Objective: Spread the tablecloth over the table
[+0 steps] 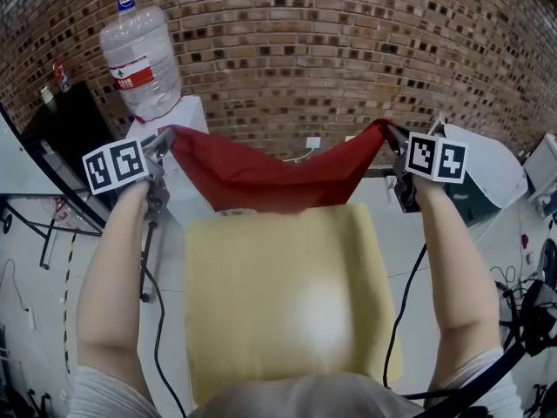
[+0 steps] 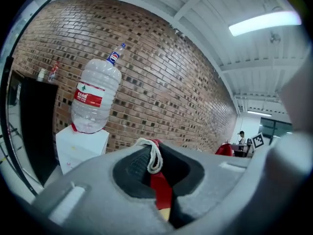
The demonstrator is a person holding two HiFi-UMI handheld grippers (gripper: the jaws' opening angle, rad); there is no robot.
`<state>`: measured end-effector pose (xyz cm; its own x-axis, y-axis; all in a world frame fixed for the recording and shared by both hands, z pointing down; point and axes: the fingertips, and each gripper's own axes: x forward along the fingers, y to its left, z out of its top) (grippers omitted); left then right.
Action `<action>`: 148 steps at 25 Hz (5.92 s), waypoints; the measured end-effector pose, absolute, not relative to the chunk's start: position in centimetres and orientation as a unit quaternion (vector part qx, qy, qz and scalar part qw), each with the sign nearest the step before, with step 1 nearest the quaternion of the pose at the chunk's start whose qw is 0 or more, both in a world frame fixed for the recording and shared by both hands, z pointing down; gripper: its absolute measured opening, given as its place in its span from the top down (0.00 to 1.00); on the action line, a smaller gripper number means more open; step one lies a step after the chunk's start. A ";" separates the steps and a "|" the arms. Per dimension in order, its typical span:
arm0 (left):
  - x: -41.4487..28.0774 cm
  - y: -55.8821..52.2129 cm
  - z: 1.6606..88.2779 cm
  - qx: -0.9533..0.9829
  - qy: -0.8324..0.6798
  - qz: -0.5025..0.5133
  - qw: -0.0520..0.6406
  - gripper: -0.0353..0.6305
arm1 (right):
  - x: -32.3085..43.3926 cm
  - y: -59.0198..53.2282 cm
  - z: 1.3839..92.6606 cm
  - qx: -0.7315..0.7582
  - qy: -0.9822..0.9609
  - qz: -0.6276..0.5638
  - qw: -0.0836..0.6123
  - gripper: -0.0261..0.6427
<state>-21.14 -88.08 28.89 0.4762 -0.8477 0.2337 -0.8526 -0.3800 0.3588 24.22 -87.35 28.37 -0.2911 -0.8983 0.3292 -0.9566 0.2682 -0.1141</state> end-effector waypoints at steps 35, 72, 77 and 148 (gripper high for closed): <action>-21.8 -52.3 43.0 0.778 -0.552 0.050 0.297 0.93 | 29.5 -54.4 42.8 0.584 -0.758 0.259 0.126 0.95; -20.6 -28.5 61.5 0.710 -0.546 0.107 0.432 0.92 | 33.0 -30.2 59.5 0.578 -0.705 0.367 0.185 0.95; -20.5 -27.9 63.4 0.708 -0.550 0.144 0.419 0.92 | 33.3 -29.6 62.1 0.577 -0.695 0.369 0.218 0.94; 4.9 37.0 36.6 0.931 -0.269 0.045 0.241 0.94 | 12.1 37.1 37.7 0.292 -0.912 0.265 0.111 0.96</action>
